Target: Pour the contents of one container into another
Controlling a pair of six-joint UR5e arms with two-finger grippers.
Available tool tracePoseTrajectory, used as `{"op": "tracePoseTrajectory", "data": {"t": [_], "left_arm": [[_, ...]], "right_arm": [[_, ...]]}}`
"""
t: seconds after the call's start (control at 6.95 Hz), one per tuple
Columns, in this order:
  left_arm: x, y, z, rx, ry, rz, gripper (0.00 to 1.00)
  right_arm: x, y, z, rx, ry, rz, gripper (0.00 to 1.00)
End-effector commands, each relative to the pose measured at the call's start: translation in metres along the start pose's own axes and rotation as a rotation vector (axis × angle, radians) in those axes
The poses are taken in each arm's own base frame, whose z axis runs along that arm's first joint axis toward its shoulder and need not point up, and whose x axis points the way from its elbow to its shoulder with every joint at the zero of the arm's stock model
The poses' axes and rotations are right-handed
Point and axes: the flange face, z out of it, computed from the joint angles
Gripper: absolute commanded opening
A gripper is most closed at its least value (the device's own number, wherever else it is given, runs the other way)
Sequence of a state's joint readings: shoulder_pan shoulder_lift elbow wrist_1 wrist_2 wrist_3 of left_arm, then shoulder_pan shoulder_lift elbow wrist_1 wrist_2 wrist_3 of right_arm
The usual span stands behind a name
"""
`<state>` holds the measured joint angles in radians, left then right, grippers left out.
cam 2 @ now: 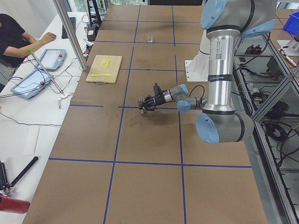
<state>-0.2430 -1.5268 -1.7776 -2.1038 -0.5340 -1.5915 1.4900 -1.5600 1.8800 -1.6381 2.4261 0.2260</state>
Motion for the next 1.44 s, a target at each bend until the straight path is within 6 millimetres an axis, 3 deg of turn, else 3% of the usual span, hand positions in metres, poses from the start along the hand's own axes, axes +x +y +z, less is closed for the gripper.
{"op": "tracePoseTrajectory", "data": {"t": [0.0, 0.14, 0.29, 0.43, 0.72, 1.01, 1.15, 1.29], "left_arm": [[0.007, -0.030, -0.017, -0.002, 0.032, 0.013, 0.00], [0.015, -0.045, -0.026, -0.005, 0.069, -0.009, 0.00], [0.019, -0.055, -0.031, 0.000, 0.123, -0.040, 0.00], [0.021, -0.070, -0.038, 0.014, 0.198, -0.090, 0.00], [0.025, -0.084, -0.037, 0.050, 0.229, -0.024, 0.00], [0.056, -0.091, -0.044, 0.018, 0.300, 0.082, 0.00], [0.064, -0.101, -0.049, 0.039, 0.339, 0.069, 0.00], [0.072, -0.102, -0.054, 0.005, 0.389, 0.046, 0.00]], "right_arm": [[-0.011, 0.004, 0.012, 0.044, 0.033, -0.029, 1.00], [-0.038, 0.018, 0.036, 0.134, 0.049, -0.023, 1.00], [-0.053, 0.049, 0.071, 0.198, 0.026, -0.015, 1.00], [-0.075, 0.064, 0.090, 0.225, 0.001, 0.001, 1.00], [-0.127, 0.090, 0.091, 0.244, -0.045, 0.005, 1.00], [-0.175, 0.117, 0.092, 0.264, -0.052, -0.066, 1.00], [-0.172, 0.125, 0.090, 0.273, -0.036, -0.051, 1.00], [-0.182, 0.137, 0.097, 0.314, -0.003, -0.015, 1.00]]}}
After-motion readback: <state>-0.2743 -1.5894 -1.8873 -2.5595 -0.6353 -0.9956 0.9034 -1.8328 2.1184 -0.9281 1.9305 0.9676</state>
